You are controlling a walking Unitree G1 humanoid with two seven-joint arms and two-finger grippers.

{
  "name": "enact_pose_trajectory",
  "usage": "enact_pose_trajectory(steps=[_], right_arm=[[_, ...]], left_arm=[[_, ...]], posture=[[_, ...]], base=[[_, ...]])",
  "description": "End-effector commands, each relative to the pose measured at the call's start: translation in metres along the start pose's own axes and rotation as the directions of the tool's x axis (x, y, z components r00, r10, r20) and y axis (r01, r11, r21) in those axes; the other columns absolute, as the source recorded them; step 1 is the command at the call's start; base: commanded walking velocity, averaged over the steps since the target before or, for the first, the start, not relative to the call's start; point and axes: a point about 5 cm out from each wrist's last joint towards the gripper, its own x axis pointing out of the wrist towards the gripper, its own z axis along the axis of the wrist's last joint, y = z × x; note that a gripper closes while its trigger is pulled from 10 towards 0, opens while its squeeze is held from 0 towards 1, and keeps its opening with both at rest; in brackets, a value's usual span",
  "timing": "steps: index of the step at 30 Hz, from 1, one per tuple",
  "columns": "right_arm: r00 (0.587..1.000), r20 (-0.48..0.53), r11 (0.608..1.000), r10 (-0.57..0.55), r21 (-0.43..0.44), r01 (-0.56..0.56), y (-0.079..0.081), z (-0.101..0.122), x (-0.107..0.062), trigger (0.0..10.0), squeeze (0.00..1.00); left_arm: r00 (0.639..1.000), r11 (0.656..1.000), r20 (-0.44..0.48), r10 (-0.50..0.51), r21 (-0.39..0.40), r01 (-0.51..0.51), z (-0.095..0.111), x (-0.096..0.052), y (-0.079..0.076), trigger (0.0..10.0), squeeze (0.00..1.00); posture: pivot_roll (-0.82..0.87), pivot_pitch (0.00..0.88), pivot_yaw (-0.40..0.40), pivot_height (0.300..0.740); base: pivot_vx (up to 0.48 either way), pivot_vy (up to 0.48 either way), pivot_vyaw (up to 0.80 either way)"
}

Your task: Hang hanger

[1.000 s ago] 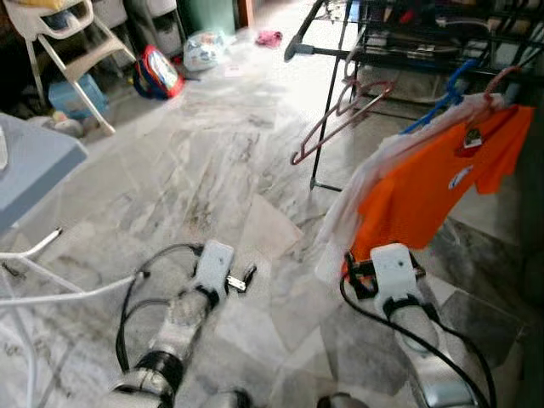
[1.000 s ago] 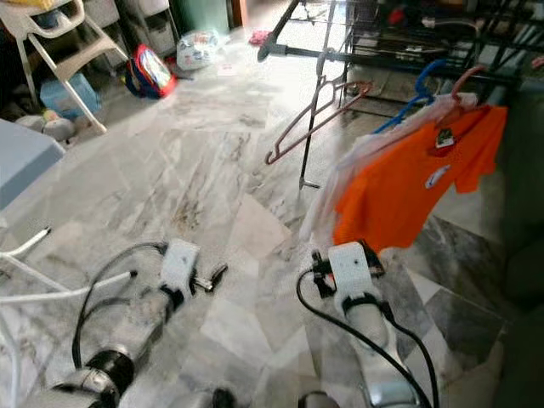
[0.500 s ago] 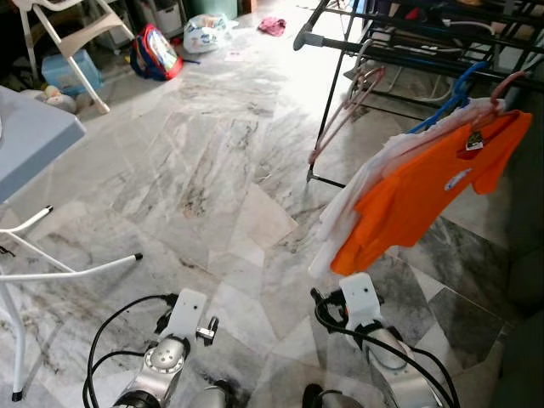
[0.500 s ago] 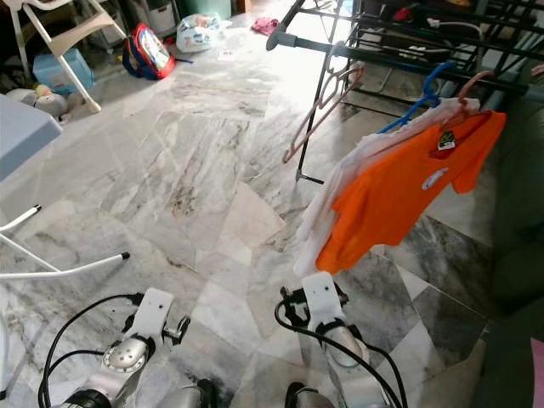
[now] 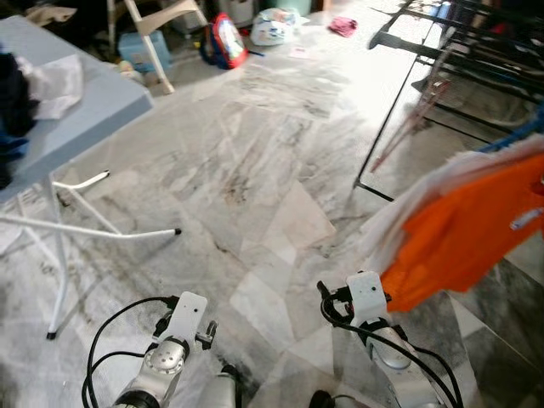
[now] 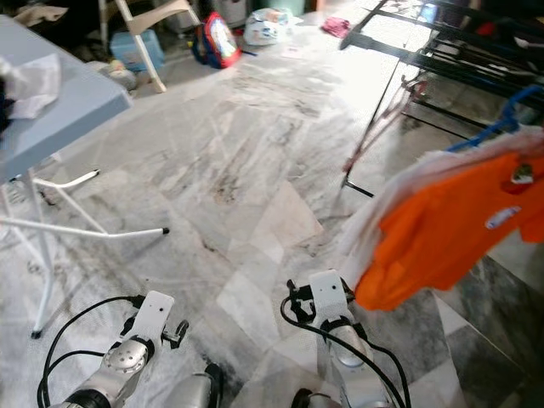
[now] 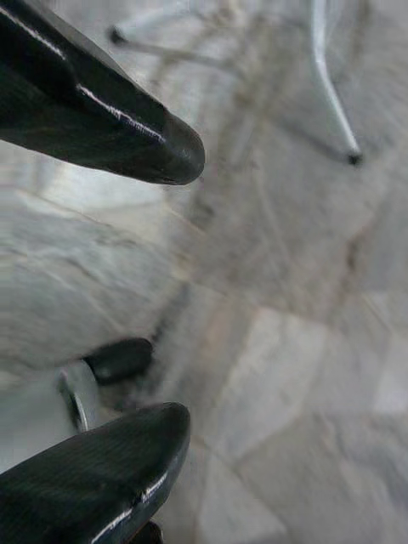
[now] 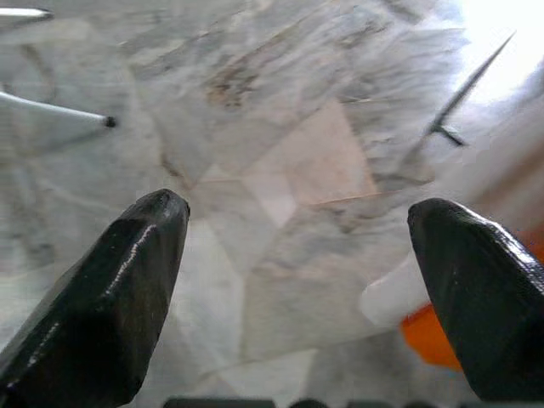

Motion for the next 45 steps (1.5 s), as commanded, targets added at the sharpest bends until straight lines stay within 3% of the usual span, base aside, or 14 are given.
enact_pose_trajectory(steps=[1, 5, 6, 14, 20, 27, 31, 35, 41, 43, 45], right_arm=[[1.000, 0.008, 1.000, -0.005, 0.021, 0.005, 0.000, 0.000, 0.000, 10.0, 0.00], [0.998, 0.065, 0.999, -0.006, 0.048, 0.003, -0.002, 0.012, 0.001, 10.0, 0.00], [0.996, 0.093, 0.998, -0.012, 0.059, 0.007, -0.004, 0.019, -0.001, 10.0, 0.00], [0.986, 0.167, 0.998, -0.020, 0.063, 0.009, -0.008, 0.035, -0.007, 10.0, 0.00], [0.976, 0.215, 0.998, -0.022, 0.062, 0.009, -0.013, 0.049, -0.018, 10.0, 0.00], [0.969, 0.242, 0.996, -0.046, 0.084, 0.027, -0.020, 0.060, -0.027, 10.0, 0.00], [0.970, 0.241, 0.996, -0.020, 0.092, -0.003, -0.019, 0.065, -0.029, 10.0, 0.00], [0.972, 0.234, 0.998, 0.026, 0.057, -0.040, -0.017, 0.068, -0.029, 10.0, 0.00], [0.972, 0.235, 0.997, 0.031, 0.057, -0.045, -0.017, 0.075, -0.030, 10.0, 0.00], [0.971, 0.240, 0.996, 0.010, 0.080, -0.030, -0.017, 0.076, -0.029, 10.0, 0.00], [0.969, 0.247, 0.994, -0.016, 0.113, -0.013, -0.018, 0.078, -0.029, 10.0, 0.00]], left_arm=[[0.999, 1.000, -0.033, 0.008, -0.021, -0.009, -0.008, -0.002, 0.001, 10.0, 0.00], [0.998, 0.993, 0.032, 0.046, -0.107, -0.042, 0.008, 0.002, 0.012, 10.0, 0.00], [0.994, 0.989, 0.093, 0.059, -0.144, -0.045, 0.020, 0.003, 0.017, 10.0, 0.00], [0.948, 0.982, 0.312, 0.064, -0.188, -0.004, 0.050, -0.001, 0.027, 10.0, 0.00], [0.844, 0.986, 0.536, 0.006, -0.143, 0.084, 0.071, -0.028, 0.018, 10.0, 0.00], [0.809, 0.990, 0.587, 0.016, -0.123, 0.070, 0.077, -0.044, 0.015, 10.0, 0.00], [0.785, 0.998, 0.619, -0.034, -0.026, 0.064, 0.088, -0.055, 0.027, 10.0, 0.00], [0.797, 0.996, 0.598, -0.084, 0.044, 0.072, 0.088, -0.057, 0.036, 10.0, 0.00], [0.818, 0.998, 0.574, -0.038, -0.011, 0.055, 0.083, -0.070, 0.029, 10.0, 0.00], [0.829, 0.994, 0.559, -0.032, -0.069, 0.085, 0.078, -0.072, 0.017, 10.0, 0.00], [0.832, 0.990, 0.553, -0.055, -0.079, 0.118, 0.074, -0.074, 0.006, 10.0, 0.00]], posture=[[0.00, 0.191, 0.048, 0.740], [0.00, 0.189, 0.048, 0.740], [0.00, 0.191, 0.046, 0.740], [0.02, 0.210, 0.038, 0.740], [0.05, 0.233, 0.027, 0.740], [0.06, 0.248, 0.011, 0.740], [0.09, 0.252, -0.016, 0.740], [0.11, 0.255, -0.032, 0.740], [0.12, 0.257, -0.028, 0.740], [0.12, 0.258, -0.025, 0.740], [0.12, 0.259, -0.017, 0.740]], base=[[0.000, 0.000, 0.80], [0.000, 0.000, 0.80], [0.000, 0.000, 0.80], [0.000, 0.000, 0.80], [0.000, 0.000, 0.80], [0.000, 0.000, 0.80], [0.000, 0.000, 0.80], [0.000, 0.000, 0.80], [0.000, 0.000, 0.80], [0.000, 0.000, 0.75], [0.000, 0.000, 0.00]])
